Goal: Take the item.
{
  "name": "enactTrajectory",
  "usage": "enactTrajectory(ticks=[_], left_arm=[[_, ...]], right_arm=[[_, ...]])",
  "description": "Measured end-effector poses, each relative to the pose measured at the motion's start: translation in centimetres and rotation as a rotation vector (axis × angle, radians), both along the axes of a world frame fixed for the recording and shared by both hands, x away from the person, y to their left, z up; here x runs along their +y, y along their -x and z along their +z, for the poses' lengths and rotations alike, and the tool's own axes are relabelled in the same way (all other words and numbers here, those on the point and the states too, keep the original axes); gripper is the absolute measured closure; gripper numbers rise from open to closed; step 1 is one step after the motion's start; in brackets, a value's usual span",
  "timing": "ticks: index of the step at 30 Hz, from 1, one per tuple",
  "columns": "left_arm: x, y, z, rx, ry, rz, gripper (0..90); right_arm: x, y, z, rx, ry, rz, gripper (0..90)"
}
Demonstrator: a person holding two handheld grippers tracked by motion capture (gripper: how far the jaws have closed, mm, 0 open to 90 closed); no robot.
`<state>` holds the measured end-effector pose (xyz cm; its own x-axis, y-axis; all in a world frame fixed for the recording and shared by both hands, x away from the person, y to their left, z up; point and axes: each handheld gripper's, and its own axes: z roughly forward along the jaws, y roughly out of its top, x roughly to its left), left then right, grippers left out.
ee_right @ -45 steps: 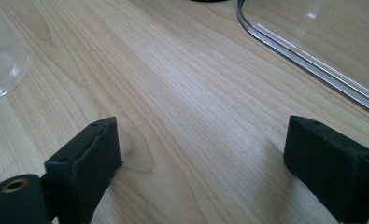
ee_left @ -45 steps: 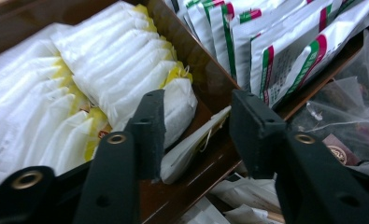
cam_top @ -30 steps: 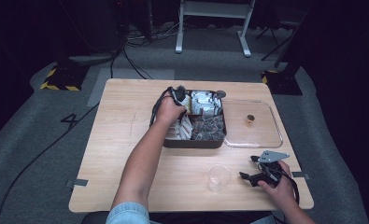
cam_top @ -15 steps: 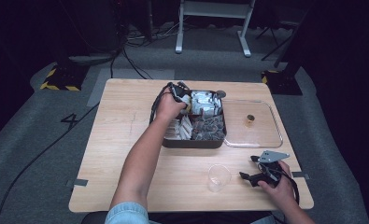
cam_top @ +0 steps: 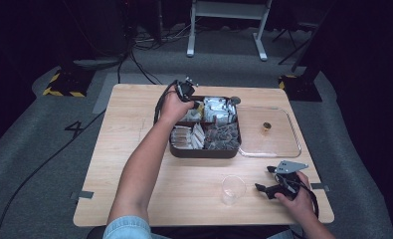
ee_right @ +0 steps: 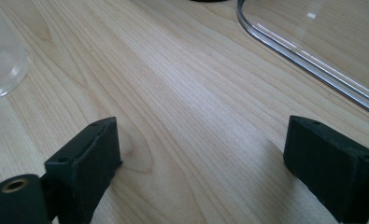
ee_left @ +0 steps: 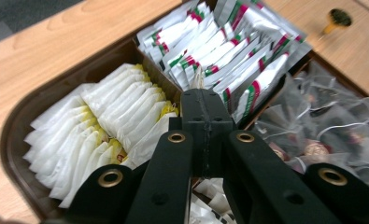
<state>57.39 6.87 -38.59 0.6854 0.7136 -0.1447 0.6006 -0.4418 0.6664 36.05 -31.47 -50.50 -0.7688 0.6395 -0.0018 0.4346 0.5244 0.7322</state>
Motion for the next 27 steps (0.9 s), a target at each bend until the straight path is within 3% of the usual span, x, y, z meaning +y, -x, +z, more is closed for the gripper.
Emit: enactTrajectory(ticks=[10, 11, 17, 23, 27], left_arm=[[0.8, 1.9, 2.6, -0.049, 0.045, -0.059, 90.0], [0.8, 2.7, 3.1, -0.059, 0.072, -0.074, 90.0], [0.9, 5.2, 4.6, -0.095, 0.129, -0.136, 90.0], [0.9, 7.4, 5.6, -0.125, 0.154, -0.199, 90.0], [0.7, 9.9, 6.4, -0.145, 0.158, -0.255, 90.0]], right_arm=[[0.0, 0.0, 0.0, 0.003, 0.001, 0.002, 11.0], [0.0, 0.0, 0.0, 0.003, 0.001, 0.001, 11.1], [0.0, 0.0, 0.0, 0.002, 0.001, 0.003, 11.0], [-0.1, 0.0, 0.0, 0.003, 0.003, 0.018, 10.8], [-0.3, 0.0, 0.0, 0.000, 0.004, 0.034, 10.9]])
